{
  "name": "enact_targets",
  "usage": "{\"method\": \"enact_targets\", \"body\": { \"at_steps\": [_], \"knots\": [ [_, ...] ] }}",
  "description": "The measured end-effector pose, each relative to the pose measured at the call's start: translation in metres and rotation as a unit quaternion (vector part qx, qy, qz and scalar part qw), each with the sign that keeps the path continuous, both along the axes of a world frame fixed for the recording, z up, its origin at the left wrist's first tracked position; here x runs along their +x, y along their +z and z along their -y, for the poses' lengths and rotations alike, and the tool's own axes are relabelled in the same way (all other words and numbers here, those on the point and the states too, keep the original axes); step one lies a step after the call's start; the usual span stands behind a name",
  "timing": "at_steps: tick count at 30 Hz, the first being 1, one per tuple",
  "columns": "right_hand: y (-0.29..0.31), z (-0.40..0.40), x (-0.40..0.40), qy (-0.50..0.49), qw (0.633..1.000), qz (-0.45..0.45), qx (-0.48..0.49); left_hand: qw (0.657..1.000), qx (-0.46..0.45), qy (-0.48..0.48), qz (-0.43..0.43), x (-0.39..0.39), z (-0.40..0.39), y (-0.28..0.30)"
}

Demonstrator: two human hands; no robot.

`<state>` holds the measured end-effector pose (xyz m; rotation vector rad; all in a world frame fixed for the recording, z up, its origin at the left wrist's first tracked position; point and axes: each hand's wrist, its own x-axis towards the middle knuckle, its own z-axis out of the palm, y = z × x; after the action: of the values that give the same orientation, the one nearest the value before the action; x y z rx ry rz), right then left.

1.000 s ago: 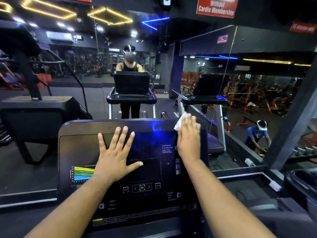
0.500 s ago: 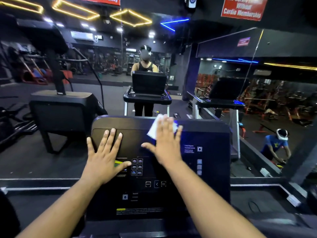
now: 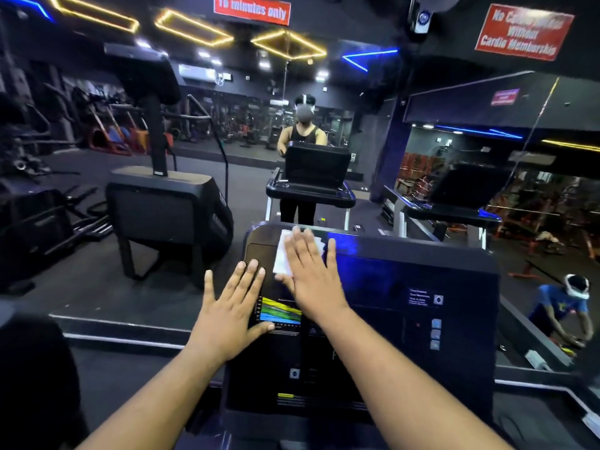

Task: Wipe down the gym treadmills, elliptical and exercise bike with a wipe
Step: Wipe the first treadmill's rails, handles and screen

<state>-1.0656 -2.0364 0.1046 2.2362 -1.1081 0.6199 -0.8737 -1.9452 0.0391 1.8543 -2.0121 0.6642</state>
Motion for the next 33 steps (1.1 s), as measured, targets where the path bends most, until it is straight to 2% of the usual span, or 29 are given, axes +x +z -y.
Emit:
{"method": "enact_targets", "body": {
  "at_steps": [2, 7, 11, 14, 19, 23, 26, 28, 33],
  "knots": [
    [0.009, 0.007, 0.005, 0.021, 0.999, -0.02, -0.013, 1.0, 0.001, -0.002, 0.001, 0.001, -0.001, -0.004],
    [0.042, 0.021, 0.016, -0.023, 0.999, 0.004, -0.049, 1.0, 0.011, 0.0, 0.003, 0.005, -0.001, -0.011],
    [0.016, 0.013, 0.032, 0.07, 0.996, -0.022, -0.045, 1.0, 0.009, -0.01, -0.006, 0.006, -0.001, -0.012],
    [0.002, 0.012, 0.026, 0.114, 0.989, -0.083, -0.052, 1.0, 0.006, -0.013, -0.015, 0.005, 0.0, -0.017],
    [0.038, 0.019, 0.038, 0.019, 0.999, -0.002, -0.031, 1.0, 0.0, -0.013, -0.014, 0.005, 0.001, -0.022],
    [0.014, 0.008, 0.044, 0.075, 0.996, -0.042, -0.028, 1.0, -0.006, -0.022, -0.017, 0.007, -0.002, -0.028],
    [-0.024, -0.007, 0.026, 0.079, 0.993, -0.071, -0.045, 0.999, -0.003, -0.034, -0.008, 0.009, -0.012, -0.044],
    [-0.03, -0.009, 0.016, 0.073, 0.991, -0.096, -0.05, 0.999, 0.0, -0.036, -0.005, 0.01, -0.018, -0.053],
    [-0.003, -0.002, 0.027, 0.004, 1.0, -0.021, -0.02, 1.0, 0.011, -0.027, -0.005, 0.008, -0.023, -0.055]
  ]
}}
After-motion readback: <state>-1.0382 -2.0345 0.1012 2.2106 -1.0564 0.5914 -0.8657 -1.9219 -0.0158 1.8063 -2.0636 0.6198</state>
